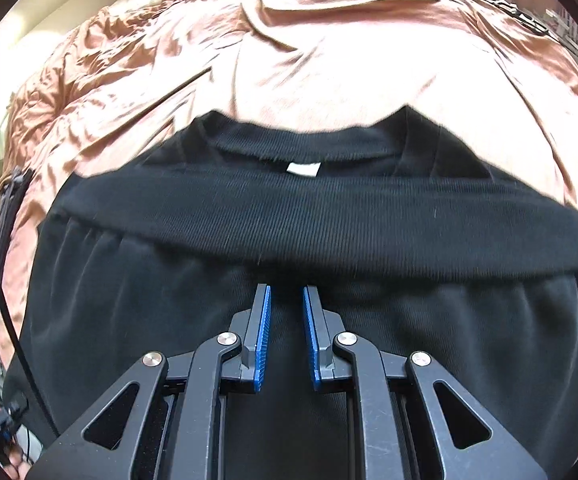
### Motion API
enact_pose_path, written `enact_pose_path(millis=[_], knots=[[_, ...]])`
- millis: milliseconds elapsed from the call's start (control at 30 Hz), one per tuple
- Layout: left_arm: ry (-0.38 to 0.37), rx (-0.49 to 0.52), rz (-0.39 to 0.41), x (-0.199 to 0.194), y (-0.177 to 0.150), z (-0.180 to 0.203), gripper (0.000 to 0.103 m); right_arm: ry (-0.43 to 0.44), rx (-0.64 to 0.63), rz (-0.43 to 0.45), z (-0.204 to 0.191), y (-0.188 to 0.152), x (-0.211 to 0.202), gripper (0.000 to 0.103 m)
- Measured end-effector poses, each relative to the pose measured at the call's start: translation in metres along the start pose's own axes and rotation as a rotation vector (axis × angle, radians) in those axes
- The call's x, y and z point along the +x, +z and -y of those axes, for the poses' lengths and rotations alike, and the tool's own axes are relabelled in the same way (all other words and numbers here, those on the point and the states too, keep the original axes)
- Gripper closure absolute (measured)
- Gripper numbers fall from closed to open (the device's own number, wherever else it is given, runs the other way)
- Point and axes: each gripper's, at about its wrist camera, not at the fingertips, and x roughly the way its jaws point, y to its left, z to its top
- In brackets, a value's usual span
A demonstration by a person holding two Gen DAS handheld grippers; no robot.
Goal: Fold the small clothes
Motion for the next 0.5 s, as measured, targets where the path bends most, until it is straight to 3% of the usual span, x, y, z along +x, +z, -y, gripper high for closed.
enact_pose_path(millis=[267,500], knots=[[-0.01,-0.033,-0.018,0.002,0.002,-0.006,0.091,0.036,0.052,-0.028,0.005,0.017,0.011,0.09],[-0.044,-0.011,-0.024,0.0,0.004,-0.002,0.091,0.092,0.046,-0.006,0.003,0.002,-0.02,0.09]])
